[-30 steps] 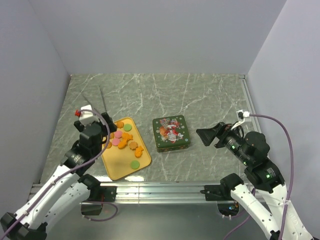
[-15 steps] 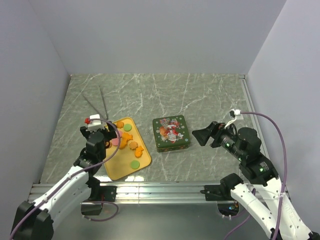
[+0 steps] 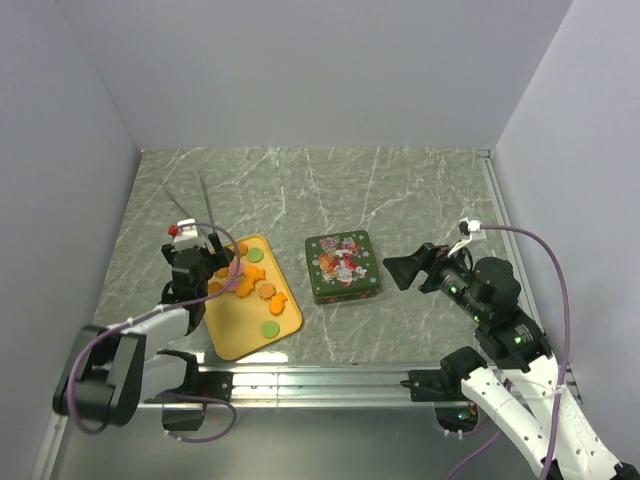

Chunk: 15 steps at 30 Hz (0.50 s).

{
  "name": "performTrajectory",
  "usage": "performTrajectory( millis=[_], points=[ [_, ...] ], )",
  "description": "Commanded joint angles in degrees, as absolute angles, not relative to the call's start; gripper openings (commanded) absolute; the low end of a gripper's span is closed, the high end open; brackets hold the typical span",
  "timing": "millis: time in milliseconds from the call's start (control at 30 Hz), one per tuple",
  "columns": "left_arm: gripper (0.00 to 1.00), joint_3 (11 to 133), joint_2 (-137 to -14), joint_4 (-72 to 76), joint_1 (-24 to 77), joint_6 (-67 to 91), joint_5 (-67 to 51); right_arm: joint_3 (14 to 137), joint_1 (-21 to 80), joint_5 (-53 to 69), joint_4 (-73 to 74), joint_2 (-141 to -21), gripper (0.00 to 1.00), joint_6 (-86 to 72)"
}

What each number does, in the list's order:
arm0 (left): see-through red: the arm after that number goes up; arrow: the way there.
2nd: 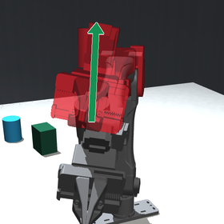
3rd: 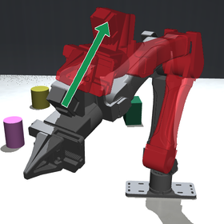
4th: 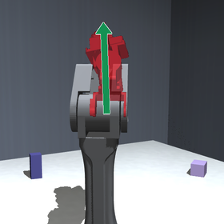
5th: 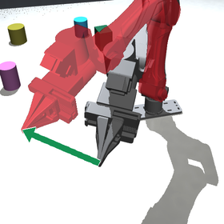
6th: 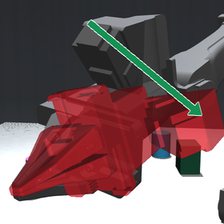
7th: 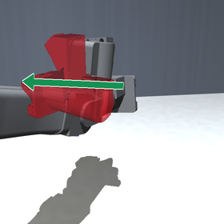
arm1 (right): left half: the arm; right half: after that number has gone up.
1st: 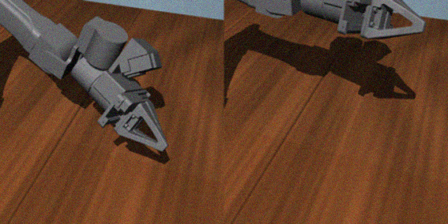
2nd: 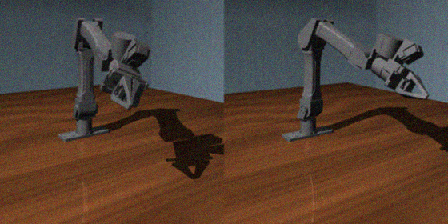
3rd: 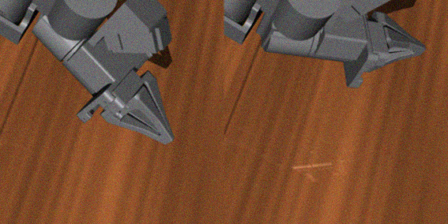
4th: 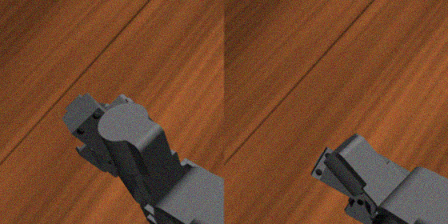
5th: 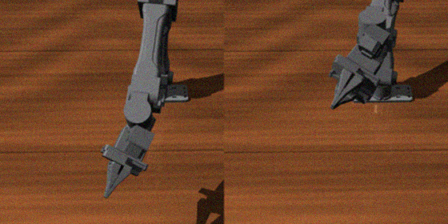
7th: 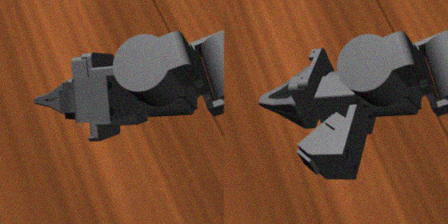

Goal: Pack the cookies

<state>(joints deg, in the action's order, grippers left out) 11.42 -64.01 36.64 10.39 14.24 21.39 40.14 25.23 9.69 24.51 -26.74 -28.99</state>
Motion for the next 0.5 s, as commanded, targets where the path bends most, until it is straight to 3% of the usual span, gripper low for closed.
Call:
performTrajectory(
  millis=[0,333,467],
  points=[
    [0.87,15.81,-68.98,45.34,8.44,11.96,15.92,39.73,25.31,4.77,19.78,-26.63,1.00,-27.25],
    [0.83,21.71,-79.36,51.93,4.22,8.10,12.49,33.84,25.31,-4.64,15.03,-23.29,1.00,-23.47],
    [0.92,17.32,-82.95,64.13,1.15,8.70,7.84,30.15,25.31,-10.71,12.05,-23.55,1.00,-24.43]
  ],
)
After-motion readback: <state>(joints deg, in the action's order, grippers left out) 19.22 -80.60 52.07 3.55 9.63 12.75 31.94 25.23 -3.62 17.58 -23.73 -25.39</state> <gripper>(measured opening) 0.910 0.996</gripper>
